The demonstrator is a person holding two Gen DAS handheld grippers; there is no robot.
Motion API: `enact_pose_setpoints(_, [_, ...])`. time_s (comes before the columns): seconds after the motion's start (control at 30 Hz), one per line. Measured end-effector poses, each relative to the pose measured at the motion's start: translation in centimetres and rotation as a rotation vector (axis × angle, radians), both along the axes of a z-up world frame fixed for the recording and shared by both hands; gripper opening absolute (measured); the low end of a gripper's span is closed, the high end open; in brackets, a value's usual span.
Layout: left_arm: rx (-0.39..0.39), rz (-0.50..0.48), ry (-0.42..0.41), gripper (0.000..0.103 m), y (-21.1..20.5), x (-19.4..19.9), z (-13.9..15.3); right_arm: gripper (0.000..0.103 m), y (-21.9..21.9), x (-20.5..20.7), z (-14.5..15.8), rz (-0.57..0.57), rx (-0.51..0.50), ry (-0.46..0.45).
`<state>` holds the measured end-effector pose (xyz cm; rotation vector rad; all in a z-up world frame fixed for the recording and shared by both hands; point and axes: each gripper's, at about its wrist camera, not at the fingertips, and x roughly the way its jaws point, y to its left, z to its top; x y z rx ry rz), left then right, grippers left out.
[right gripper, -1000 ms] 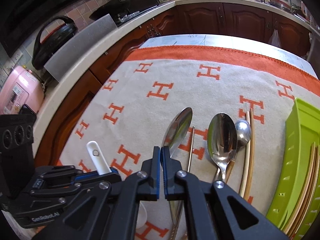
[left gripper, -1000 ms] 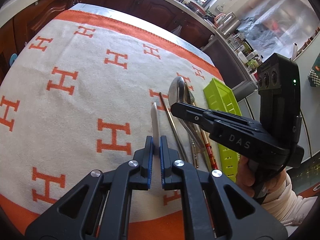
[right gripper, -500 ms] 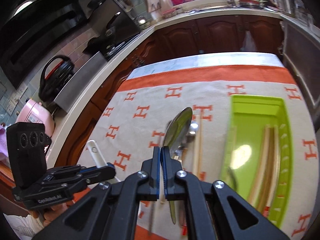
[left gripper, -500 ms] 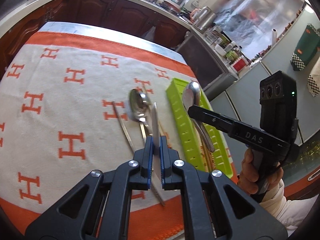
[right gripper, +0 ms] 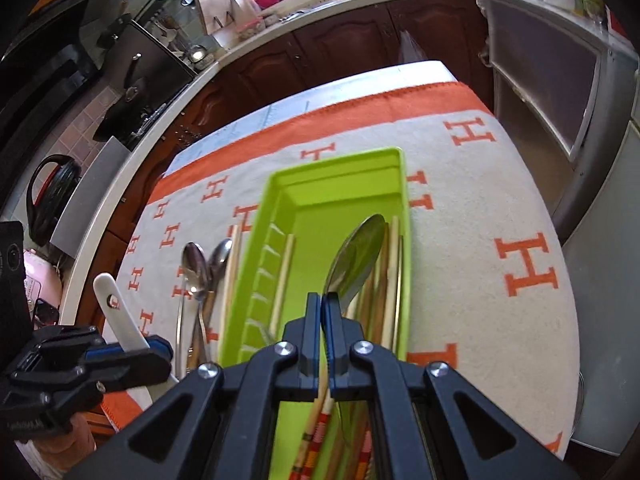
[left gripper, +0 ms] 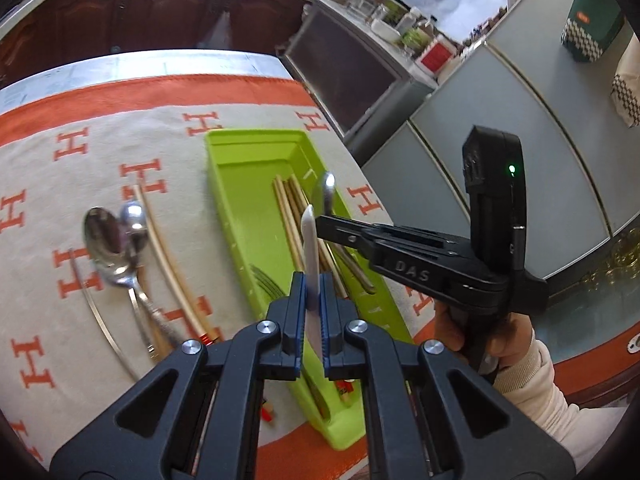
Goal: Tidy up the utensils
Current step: 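Lower both spoons into the green tray and open both tools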
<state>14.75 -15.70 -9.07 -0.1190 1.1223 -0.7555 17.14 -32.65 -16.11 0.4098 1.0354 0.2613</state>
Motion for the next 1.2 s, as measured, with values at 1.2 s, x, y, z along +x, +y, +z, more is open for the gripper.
enact_pose_setpoints(1.2, [0.172,0.107,-0.06,0.035,3.1,-4.6,1.1,0.008,3.5,-6.3,4.0,-0.167,-0.072,-0.055])
